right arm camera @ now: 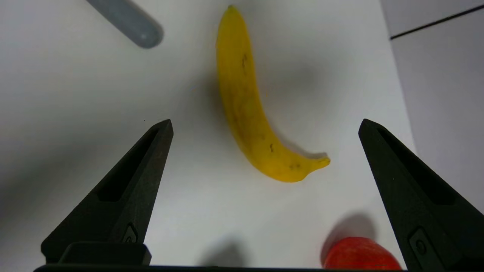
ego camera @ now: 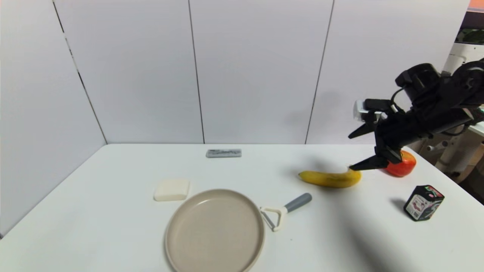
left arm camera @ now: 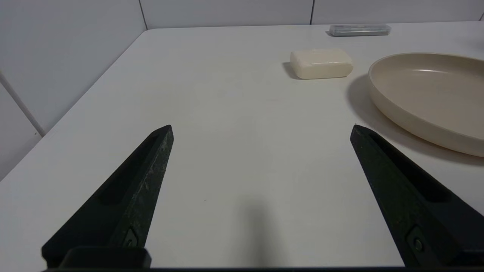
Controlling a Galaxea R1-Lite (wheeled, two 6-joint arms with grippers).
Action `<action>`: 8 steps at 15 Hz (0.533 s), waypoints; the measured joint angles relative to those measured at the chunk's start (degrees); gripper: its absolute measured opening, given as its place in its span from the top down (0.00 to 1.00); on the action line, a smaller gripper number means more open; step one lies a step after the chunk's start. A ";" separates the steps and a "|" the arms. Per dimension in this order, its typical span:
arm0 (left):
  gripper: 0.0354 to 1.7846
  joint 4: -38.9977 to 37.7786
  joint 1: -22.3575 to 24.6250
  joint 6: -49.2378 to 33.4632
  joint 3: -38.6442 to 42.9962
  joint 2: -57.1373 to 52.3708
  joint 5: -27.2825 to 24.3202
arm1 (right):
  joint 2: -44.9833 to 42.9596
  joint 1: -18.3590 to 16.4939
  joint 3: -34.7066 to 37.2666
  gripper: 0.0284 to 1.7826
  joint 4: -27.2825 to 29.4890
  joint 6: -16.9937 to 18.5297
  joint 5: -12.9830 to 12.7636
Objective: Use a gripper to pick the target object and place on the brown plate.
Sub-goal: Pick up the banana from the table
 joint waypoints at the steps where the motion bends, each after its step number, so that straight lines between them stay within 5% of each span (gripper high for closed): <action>1: 0.06 0.02 0.00 0.02 0.00 0.00 0.00 | 1.46 0.33 -1.77 0.05 2.15 -0.09 -1.88; 4: 0.06 0.02 0.00 0.02 0.00 0.00 0.02 | 5.63 1.08 -5.38 0.05 4.32 -0.85 -6.23; 8: 0.06 0.00 0.00 0.02 0.00 0.00 0.02 | 9.44 1.06 -6.81 0.05 4.79 -5.07 -7.09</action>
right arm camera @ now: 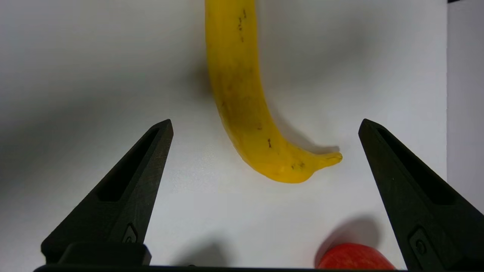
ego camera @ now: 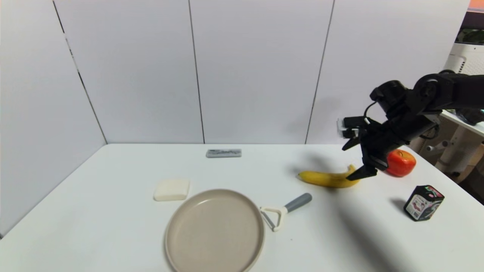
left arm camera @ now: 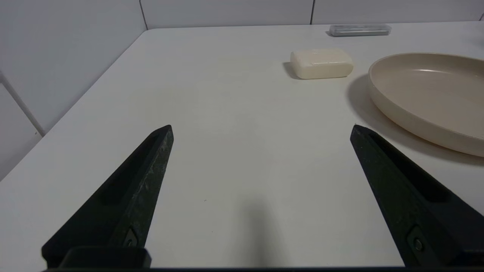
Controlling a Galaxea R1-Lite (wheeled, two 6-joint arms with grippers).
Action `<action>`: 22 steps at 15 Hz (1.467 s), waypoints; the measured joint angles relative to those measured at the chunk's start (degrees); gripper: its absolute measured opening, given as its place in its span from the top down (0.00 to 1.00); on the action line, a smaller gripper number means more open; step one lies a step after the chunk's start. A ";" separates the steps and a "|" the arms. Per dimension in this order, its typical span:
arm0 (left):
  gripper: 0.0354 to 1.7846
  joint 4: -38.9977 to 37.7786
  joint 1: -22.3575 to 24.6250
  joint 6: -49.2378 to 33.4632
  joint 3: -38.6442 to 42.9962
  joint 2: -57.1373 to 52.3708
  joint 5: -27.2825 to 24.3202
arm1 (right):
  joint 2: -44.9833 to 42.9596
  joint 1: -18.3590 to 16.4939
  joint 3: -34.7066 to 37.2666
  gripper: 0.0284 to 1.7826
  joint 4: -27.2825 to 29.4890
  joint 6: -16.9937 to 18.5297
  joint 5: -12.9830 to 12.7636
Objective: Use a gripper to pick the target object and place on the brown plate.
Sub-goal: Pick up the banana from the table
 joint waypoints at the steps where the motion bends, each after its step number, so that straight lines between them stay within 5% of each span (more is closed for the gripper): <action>1: 0.06 0.02 0.00 0.00 0.00 0.00 0.00 | 0.83 -0.04 -0.38 0.05 0.85 -0.50 -0.02; 7: 0.06 0.02 0.00 -0.02 0.00 0.00 0.00 | 4.49 -0.15 -1.32 0.05 1.90 -2.97 0.22; 15: 0.06 0.00 0.00 0.00 0.00 0.00 0.00 | 9.07 -1.27 -4.71 0.05 1.68 -11.13 0.34; 22: 0.06 0.00 0.00 0.00 0.00 0.00 0.00 | 10.06 -1.35 -5.02 0.05 1.96 -11.04 0.41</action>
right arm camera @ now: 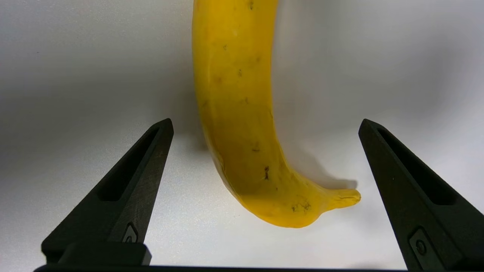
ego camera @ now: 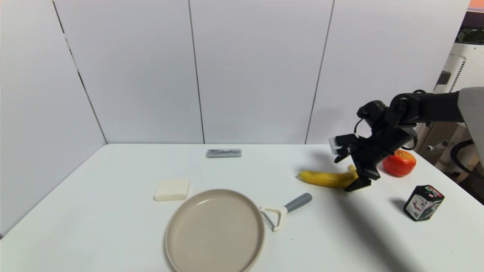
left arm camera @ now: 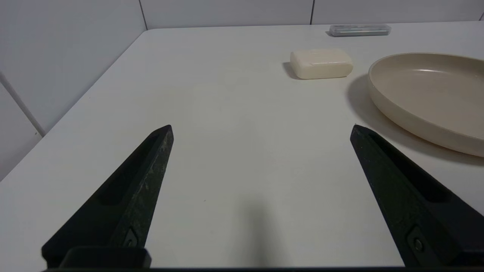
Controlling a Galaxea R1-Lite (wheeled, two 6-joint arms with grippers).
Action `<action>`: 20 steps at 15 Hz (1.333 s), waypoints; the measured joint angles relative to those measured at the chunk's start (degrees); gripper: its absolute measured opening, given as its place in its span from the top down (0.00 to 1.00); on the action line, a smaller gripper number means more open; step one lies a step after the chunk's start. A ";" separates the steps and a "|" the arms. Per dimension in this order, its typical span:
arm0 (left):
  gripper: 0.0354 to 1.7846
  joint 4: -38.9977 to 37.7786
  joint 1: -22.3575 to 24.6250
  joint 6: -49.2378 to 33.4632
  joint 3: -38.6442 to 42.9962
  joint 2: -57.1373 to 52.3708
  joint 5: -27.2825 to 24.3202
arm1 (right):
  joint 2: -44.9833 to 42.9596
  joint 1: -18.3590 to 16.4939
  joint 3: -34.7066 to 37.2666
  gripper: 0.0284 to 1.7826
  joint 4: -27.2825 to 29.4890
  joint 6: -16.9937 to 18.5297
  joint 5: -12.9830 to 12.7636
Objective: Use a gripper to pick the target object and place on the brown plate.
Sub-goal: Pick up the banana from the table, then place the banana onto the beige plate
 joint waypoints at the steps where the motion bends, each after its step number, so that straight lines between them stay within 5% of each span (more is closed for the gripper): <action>1: 0.06 0.00 0.00 0.00 0.00 0.00 -0.02 | 0.06 0.11 -0.02 0.05 0.00 0.10 -0.02; 4: 0.06 0.00 0.00 -0.02 0.00 0.00 0.00 | 0.35 0.30 -0.02 0.10 0.10 0.44 -0.18; 12: 0.06 0.00 0.00 0.00 0.00 0.00 -0.02 | 0.48 0.33 0.54 0.74 2.72 0.71 -0.35; 20: 0.06 0.00 0.00 0.00 0.00 0.00 0.00 | -2.06 0.38 0.32 0.74 3.85 2.19 0.48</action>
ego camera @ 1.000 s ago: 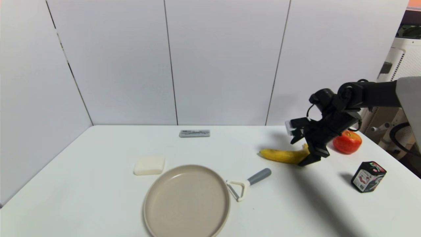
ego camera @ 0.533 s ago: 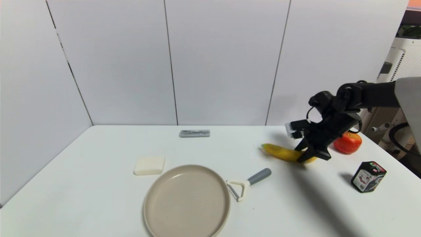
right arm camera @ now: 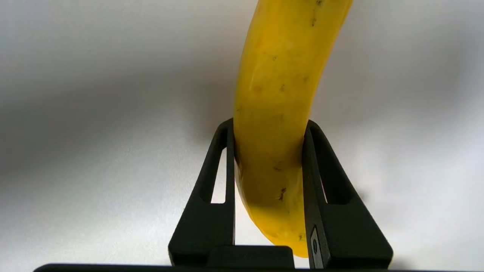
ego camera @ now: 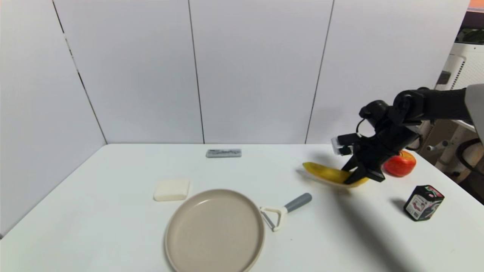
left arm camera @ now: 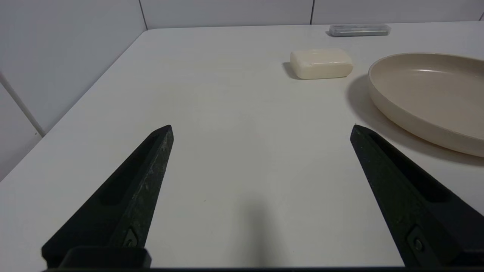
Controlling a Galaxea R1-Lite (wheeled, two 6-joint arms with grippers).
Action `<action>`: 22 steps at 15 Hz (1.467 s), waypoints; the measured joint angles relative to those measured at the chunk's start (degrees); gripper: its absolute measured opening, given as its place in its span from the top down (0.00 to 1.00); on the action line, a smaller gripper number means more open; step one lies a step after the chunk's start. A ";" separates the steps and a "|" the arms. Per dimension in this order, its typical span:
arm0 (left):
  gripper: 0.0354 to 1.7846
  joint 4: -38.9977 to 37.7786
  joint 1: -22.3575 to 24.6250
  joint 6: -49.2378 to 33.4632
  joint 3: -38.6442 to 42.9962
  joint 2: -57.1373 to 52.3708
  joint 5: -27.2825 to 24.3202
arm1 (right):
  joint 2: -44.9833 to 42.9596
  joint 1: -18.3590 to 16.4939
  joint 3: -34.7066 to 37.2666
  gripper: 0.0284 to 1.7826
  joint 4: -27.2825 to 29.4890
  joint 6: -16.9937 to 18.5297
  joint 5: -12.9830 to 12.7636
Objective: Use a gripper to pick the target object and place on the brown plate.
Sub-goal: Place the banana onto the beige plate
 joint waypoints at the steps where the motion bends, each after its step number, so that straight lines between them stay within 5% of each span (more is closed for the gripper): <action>1: 0.06 -0.02 0.00 0.02 0.00 0.00 0.00 | -0.87 0.50 -0.98 0.74 0.41 1.27 0.74; 5: 0.06 0.00 0.00 0.00 0.00 0.00 0.00 | -4.11 4.99 -5.00 0.74 3.86 10.48 6.08; 9: 0.06 -0.02 0.00 0.02 0.00 0.00 0.00 | -8.33 14.07 -5.77 0.74 3.89 23.63 10.61; 13: 0.06 0.00 0.00 0.02 0.00 0.00 -0.02 | -12.02 25.55 -5.77 0.74 3.85 36.85 10.91; 19: 0.06 0.00 0.00 0.00 0.00 0.00 0.00 | -13.96 36.44 -3.32 0.74 2.23 40.30 10.83; 22: 0.06 0.02 0.00 0.00 0.00 0.00 0.00 | -13.74 40.96 0.63 0.74 -6.03 48.60 7.63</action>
